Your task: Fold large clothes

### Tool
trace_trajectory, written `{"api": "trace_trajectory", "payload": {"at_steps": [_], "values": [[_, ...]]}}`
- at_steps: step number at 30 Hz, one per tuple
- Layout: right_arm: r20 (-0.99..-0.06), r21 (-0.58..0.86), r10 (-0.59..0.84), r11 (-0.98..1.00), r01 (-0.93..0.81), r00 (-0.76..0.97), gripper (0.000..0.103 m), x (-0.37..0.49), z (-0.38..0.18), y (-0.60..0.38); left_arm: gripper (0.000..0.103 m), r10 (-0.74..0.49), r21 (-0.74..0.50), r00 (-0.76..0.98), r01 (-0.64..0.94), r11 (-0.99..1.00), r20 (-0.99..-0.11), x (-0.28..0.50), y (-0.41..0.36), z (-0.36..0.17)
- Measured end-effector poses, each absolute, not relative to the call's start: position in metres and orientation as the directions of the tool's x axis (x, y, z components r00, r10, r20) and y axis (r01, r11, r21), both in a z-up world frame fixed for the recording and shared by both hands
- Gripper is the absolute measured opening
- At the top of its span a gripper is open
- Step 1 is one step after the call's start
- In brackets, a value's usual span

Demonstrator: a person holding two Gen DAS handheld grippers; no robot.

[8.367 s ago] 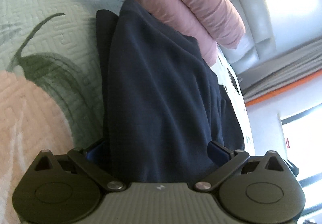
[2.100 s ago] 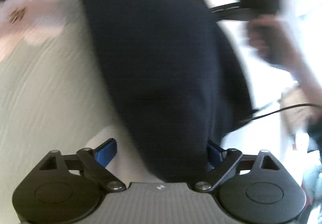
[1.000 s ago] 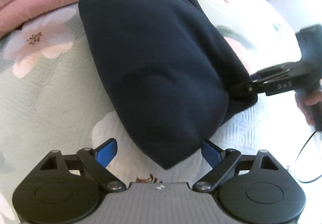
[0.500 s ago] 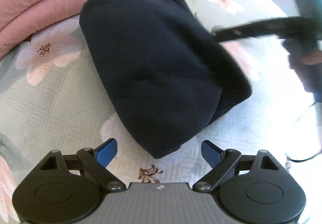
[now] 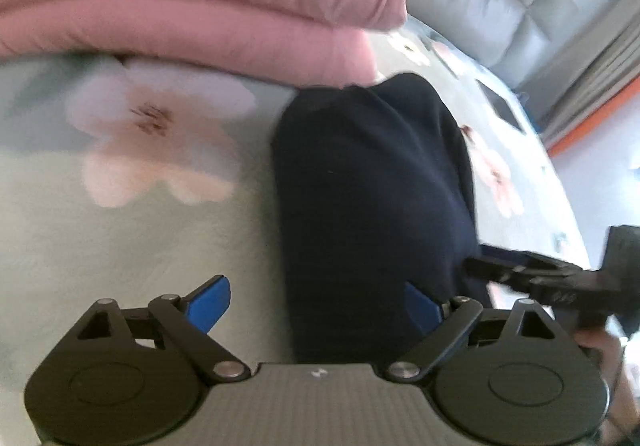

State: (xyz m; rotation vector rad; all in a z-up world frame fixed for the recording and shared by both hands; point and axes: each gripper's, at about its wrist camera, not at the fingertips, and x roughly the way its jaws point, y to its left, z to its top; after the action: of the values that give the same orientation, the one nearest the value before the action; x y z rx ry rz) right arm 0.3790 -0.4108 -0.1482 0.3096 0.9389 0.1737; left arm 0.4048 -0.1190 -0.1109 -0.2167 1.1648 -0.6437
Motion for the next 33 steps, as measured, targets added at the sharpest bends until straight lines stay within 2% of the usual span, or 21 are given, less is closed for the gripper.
{"api": "trace_trajectory", "payload": {"at_steps": [5, 8, 10, 12, 14, 17, 23, 25, 27, 33], "values": [[-0.813, 0.313, 0.245, 0.949, 0.042, 0.527, 0.102, 0.388, -0.175, -0.431, 0.093, -0.663, -0.585, 0.175, 0.345, 0.734, -0.728, 0.422, -0.129, -0.14], [-0.787, 0.435, 0.344, 0.898, 0.066, 0.512, 0.102, 0.386, -0.194, -0.456, 0.097, -0.687, -0.605, 0.166, 0.359, 0.711, -0.708, 0.421, -0.134, -0.146], [-0.747, 0.529, 0.413, 0.844, 0.089, 0.522, 0.103, 0.386, -0.206, -0.47, 0.099, -0.684, -0.603, 0.163, 0.359, 0.713, -0.711, 0.422, -0.138, -0.148], [-0.695, 0.579, 0.469, 0.815, 0.037, 0.545, 0.103, 0.387, -0.213, -0.476, 0.099, -0.703, -0.631, 0.147, 0.343, 0.696, -0.696, 0.425, -0.138, -0.153], [-0.612, 0.67, 0.551, 0.742, 0.002, 0.568, 0.103, 0.388, -0.224, -0.488, 0.103, -0.696, -0.624, 0.15, 0.341, 0.703, -0.702, 0.427, -0.141, -0.157], [-0.467, 0.843, 0.687, 0.536, 0.046, 0.556, 0.103, 0.395, -0.244, -0.503, 0.103, -0.693, -0.61, 0.162, 0.365, 0.704, -0.703, 0.426, -0.145, -0.155], [-0.49, 0.831, 0.694, 0.555, 0.041, 0.527, 0.102, 0.411, -0.236, -0.478, 0.092, -0.682, -0.581, 0.163, 0.407, 0.705, -0.713, 0.422, -0.154, -0.14], [-0.491, 0.836, 0.681, 0.543, 0.075, 0.544, 0.092, 0.409, -0.229, -0.475, 0.086, -0.677, -0.57, 0.168, 0.419, 0.707, -0.716, 0.419, -0.156, -0.132], [-0.469, 0.842, 0.692, 0.538, 0.041, 0.549, 0.086, 0.403, -0.211, -0.471, 0.084, -0.681, -0.569, 0.179, 0.425, 0.704, -0.71, 0.415, -0.156, -0.121], [-0.441, 0.845, 0.701, 0.535, -0.004, 0.561, 0.086, 0.379, -0.159, -0.455, 0.083, -0.704, -0.553, 0.198, 0.49, 0.673, -0.682, 0.381, -0.142, -0.074]]}}
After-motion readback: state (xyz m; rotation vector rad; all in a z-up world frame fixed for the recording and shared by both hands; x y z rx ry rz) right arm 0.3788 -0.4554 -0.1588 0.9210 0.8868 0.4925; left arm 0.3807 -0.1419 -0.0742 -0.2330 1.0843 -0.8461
